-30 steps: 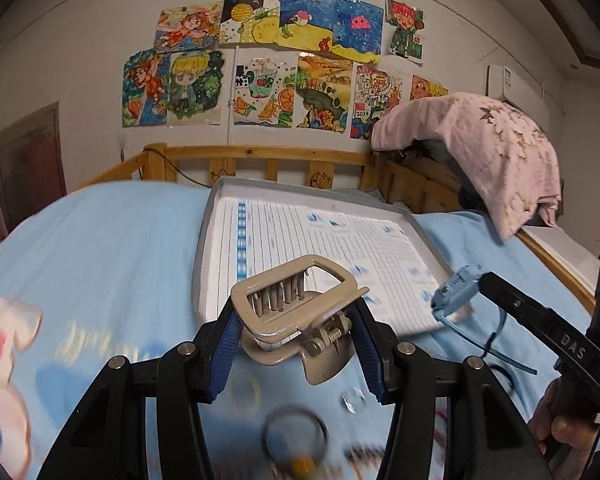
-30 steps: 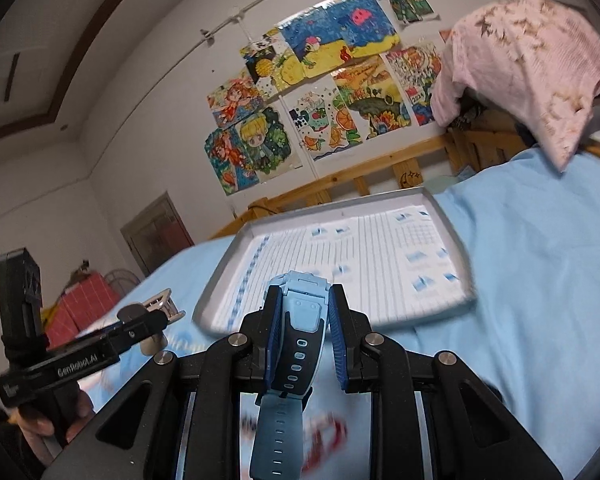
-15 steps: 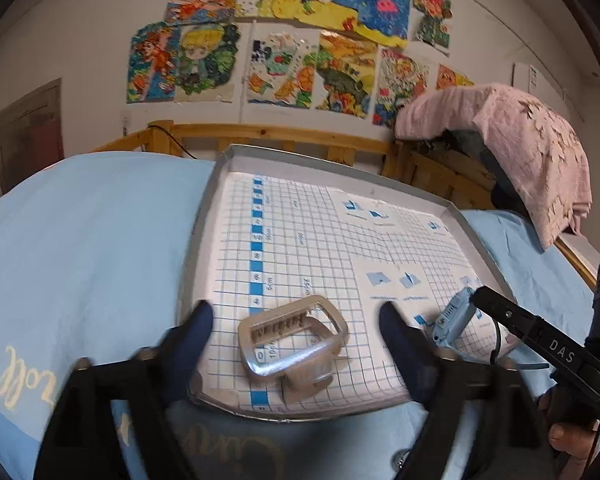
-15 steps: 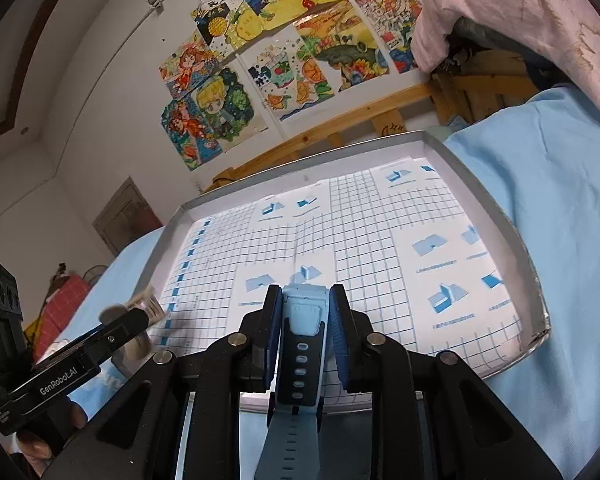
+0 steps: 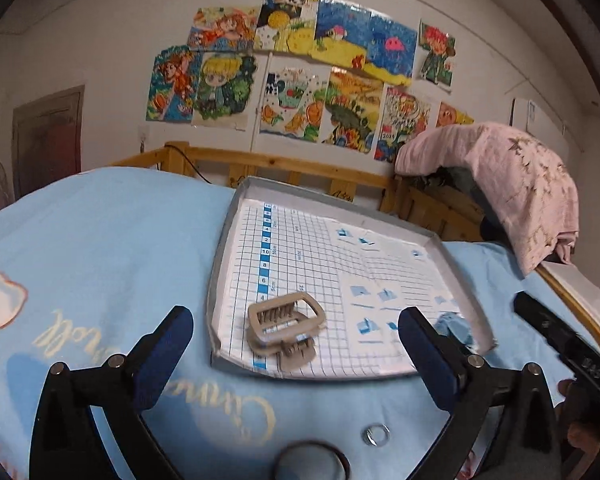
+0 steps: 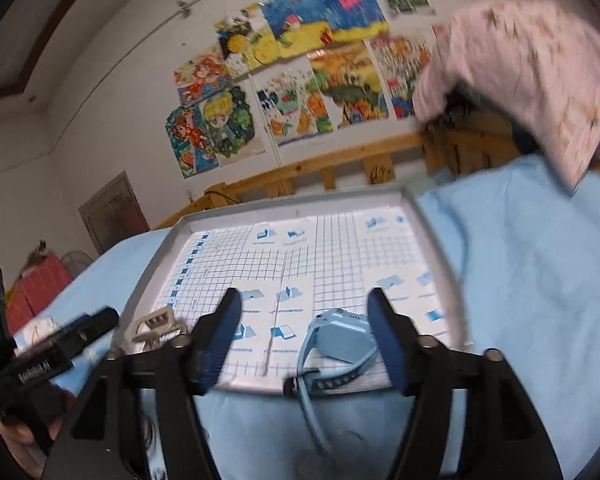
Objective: Organize jewelry
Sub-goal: 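Carry the claw clip and watch into the grey tray and open both tools, then withdraw both tools from the tray back toward the remaining jewelry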
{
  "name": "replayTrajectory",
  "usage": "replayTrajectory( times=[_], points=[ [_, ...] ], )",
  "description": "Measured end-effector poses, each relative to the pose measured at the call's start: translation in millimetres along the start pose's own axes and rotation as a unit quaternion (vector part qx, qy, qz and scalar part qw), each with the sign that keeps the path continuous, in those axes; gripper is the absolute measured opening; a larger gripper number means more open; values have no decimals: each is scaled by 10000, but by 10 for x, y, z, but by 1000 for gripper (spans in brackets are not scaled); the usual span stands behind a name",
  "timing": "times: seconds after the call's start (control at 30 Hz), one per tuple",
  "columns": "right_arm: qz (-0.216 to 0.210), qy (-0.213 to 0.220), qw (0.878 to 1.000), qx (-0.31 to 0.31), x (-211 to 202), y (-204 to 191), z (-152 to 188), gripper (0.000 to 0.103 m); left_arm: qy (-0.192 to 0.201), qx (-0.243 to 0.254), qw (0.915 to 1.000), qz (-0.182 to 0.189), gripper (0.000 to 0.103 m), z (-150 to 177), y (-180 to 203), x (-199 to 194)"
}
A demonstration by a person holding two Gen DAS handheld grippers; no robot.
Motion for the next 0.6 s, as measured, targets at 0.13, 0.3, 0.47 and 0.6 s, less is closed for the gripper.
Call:
replayTrajectory(
  times=[0.13,0.3,0.47,0.6],
  points=[
    [-76,480,9983,-312,-521,-43,-203,97,243,-24,9997,-14,103,9,32,-375],
    [-44,912,9930,-756,-1120,-105,-335,101,568,-50,9984,11,103,56,93,-887],
    [-20,1134,9896,-889,-1627,-144,-329,101,681,142,9975,-126,103,223,121,-1329],
    [153,1364,9861,-932,-2025,-194,-247,101,656,261,9973,-224,103,460,117,-1645]
  ],
)
Point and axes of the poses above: each gripper's, at about its wrist camera, not at the fingertips, and x roughly the way its jaws point, y to its right, z to its underside, the point moved 10 cm from there along x, roughly the way its jaws point, and after that the axes turned 7 degrees about y, right-handed, at the moved point
